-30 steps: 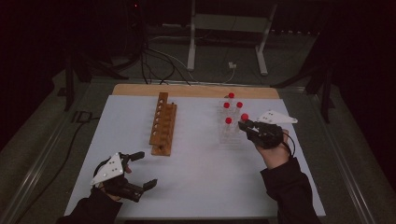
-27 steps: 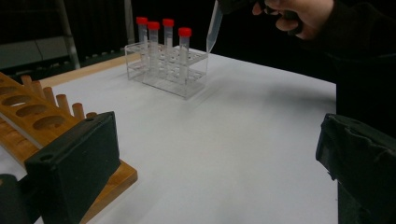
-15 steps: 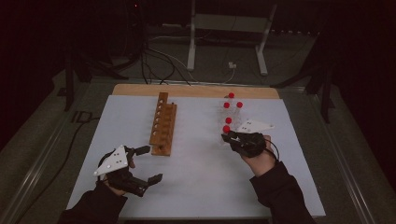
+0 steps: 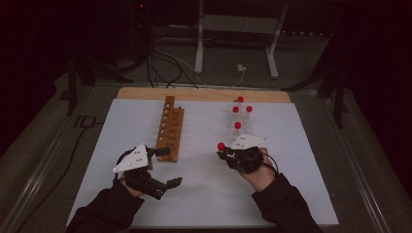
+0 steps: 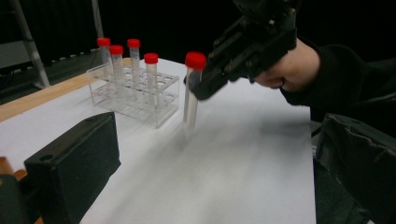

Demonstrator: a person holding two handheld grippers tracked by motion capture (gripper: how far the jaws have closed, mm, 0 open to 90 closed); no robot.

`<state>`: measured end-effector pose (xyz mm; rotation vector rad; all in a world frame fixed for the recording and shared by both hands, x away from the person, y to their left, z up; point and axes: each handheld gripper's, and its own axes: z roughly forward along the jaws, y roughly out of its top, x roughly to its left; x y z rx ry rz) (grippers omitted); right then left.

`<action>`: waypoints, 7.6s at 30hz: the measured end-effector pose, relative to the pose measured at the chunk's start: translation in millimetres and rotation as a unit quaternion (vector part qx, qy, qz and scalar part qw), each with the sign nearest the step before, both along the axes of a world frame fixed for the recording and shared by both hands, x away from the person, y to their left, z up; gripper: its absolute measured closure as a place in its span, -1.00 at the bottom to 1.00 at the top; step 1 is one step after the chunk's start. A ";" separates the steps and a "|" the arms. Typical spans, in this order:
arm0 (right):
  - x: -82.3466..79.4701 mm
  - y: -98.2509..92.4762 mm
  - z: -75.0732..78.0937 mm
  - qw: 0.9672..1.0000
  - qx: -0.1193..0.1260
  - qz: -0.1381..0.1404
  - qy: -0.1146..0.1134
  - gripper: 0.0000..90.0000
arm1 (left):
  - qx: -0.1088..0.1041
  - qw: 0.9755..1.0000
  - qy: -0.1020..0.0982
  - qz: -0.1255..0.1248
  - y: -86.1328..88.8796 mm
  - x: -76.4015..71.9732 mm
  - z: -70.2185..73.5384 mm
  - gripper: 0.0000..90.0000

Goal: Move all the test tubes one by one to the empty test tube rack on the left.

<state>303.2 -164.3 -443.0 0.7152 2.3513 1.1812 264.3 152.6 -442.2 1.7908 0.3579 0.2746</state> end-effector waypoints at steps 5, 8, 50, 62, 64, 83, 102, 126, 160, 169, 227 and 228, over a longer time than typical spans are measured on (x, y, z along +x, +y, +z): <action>-4.9 11.3 -5.9 1.000 -0.003 0.019 0.010 0.66 | 0.008 1.000 0.001 -0.008 -12.0 3.0 2.1 -0.99; -8.0 16.8 -7.9 0.999 -0.005 0.028 0.013 0.66 | 0.007 1.000 0.005 -0.016 -17.9 5.1 3.7 -0.99; -23.2 34.9 -8.0 0.997 -0.002 0.067 0.024 0.66 | 0.052 0.998 -0.018 -0.003 -65.9 27.0 -8.0 0.42; -22.2 34.8 -9.3 0.998 -0.004 0.063 0.027 0.66 | 0.067 0.998 -0.016 -0.007 -70.3 27.2 -8.3 0.59; -22.0 34.8 -9.7 0.998 -0.005 0.063 0.028 0.66 | 0.068 0.997 -0.018 -0.006 -70.5 27.0 -8.1 0.60; -24.9 13.1 -1.5 0.999 0.036 0.035 0.001 0.20 | 0.068 0.997 -0.025 0.020 -54.5 36.9 6.5 0.61; -27.8 -12.9 0.9 0.993 0.115 0.004 -0.016 -0.84 | 0.071 0.994 -0.030 0.081 -25.1 67.8 35.4 0.61; -27.7 -19.8 3.8 0.990 0.141 0.008 -0.030 -1.00 | 0.057 0.985 -0.043 0.156 -5.3 112.0 63.7 0.60; -29.9 -17.4 2.3 0.989 0.140 0.026 -0.026 -1.00 | 0.026 0.955 -0.041 0.291 15.4 190.4 64.7 0.60; -29.6 -18.8 2.5 0.989 0.141 0.025 -0.025 -1.00 | 0.032 0.946 -0.034 0.320 18.7 205.1 50.0 0.60; -28.6 -25.3 7.7 0.988 0.153 0.019 -0.026 -1.00 | 0.080 0.944 0.031 0.319 14.8 210.7 11.2 -0.02; -28.6 -26.0 8.6 0.988 0.153 0.018 -0.028 -1.00 | 0.073 0.946 0.036 0.314 16.1 209.1 13.2 -0.10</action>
